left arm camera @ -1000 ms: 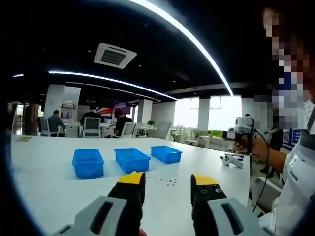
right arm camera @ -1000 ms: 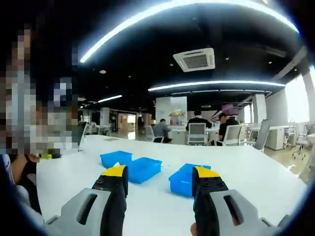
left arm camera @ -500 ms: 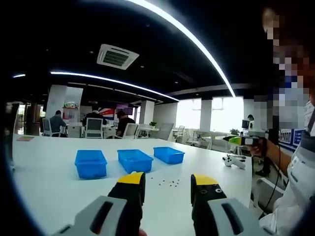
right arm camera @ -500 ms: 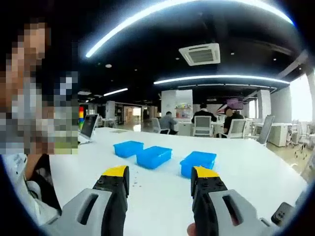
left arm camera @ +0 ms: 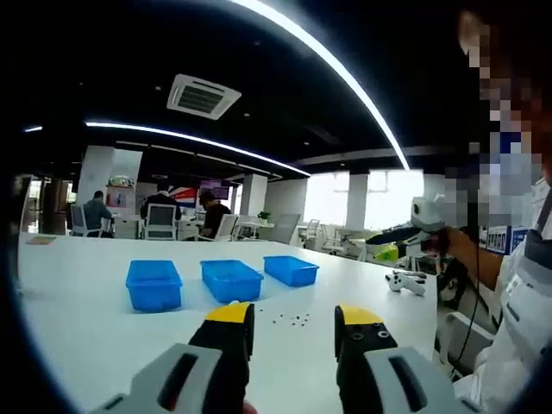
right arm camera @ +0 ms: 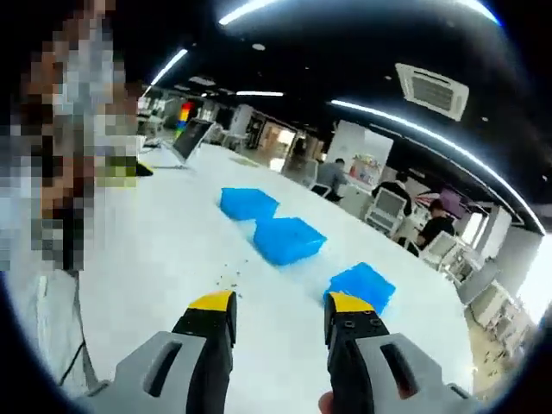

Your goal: Pick up the resistors one by one and place each resistor into its matching bin, sorting the parts by color and model until every resistor is separated into the correct bin for its type

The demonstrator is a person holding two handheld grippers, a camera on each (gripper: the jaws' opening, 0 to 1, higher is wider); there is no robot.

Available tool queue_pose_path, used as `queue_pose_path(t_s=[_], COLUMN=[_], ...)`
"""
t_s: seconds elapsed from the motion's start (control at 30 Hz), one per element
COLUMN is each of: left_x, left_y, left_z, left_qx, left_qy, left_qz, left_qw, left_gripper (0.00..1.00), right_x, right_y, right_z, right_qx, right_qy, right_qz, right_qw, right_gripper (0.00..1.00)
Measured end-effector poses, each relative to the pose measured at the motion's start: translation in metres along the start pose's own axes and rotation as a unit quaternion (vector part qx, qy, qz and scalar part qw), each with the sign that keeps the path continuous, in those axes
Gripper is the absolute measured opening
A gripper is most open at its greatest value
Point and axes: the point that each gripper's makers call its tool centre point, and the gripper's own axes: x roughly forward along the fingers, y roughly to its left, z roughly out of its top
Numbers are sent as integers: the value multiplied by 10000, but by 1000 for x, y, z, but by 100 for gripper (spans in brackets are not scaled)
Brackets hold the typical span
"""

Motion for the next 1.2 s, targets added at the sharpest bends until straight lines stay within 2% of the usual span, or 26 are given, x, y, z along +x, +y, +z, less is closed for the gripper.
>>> queue_pose_path(t_s=[0.07, 0.2, 0.3, 0.4, 0.43, 0.5, 0.57, 0.6, 0.7, 0.73, 0.77, 0.8, 0.87, 0.97, 1.0, 1.2], left_x=[0, -1, -2, -3, -4, -4, -4, -5, -5, -4, -4, -4, -4, -3, -3, -3], left_y=[1, 2, 2, -1, -2, -2, -2, -2, -2, -2, -2, -3, -5, -7, -8, -5], left_z=[0, -1, -1, 1, 2, 4, 5, 5, 3, 2, 3, 3, 4, 5, 4, 2], left_qx=[-2, -9, -13, -96, -108, -91, -103, -136, -153, -156, -158, -156, -149, -138, -132, -137], left_qy=[-3, 4, 3, -35, -46, -63, -77, -87, -65, -61, -66, -75, -93, -98, -96, -74], left_qz=[7, 28, 30, -65, -79, -85, -84, -89, -92, -100, -109, -117, -144, -177, -185, -154], left_qw=[10000, 10000, 10000, 9999, 9999, 9999, 9999, 9998, 9998, 9998, 9998, 9998, 9997, 9997, 9997, 9998], left_gripper=[39, 39, 39, 39, 39, 39, 39, 39, 39, 39, 39, 39, 39, 39, 39, 38], right_x=[13, 38, 58, 78, 83, 95, 102, 106, 117, 120, 122, 124, 129, 134, 134, 147], right_y=[6, 10, 9, 27, 31, 33, 38, 38, 38, 39, 42, 45, 47, 56, 58, 61], right_z=[5, 10, 15, 11, 8, 2, -9, -17, -25, -24, -24, -27, -28, -36, -41, -60], right_qx=[-323, -856, -910, -1353, -1458, -1479, -1601, -1820, -2280, -2247, -2267, -2353, -2323, -2323, -2319, -2432], right_qy=[149, 452, 508, 729, 822, 966, 1224, 1404, 1561, 1545, 1550, 1609, 1667, 1829, 1946, 2287], right_qz=[347, 746, 862, 1544, 1679, 1810, 2064, 2165, 2398, 2465, 2617, 2810, 2878, 3097, 3193, 3422], right_qw=[9988, 9925, 9908, 9760, 9715, 9675, 9575, 9488, 9307, 9300, 9253, 9164, 9140, 9037, 8980, 8783], right_gripper=[39, 38, 36, 32, 31, 31, 30, 30, 23, 19, 18, 18, 18, 19, 19, 19])
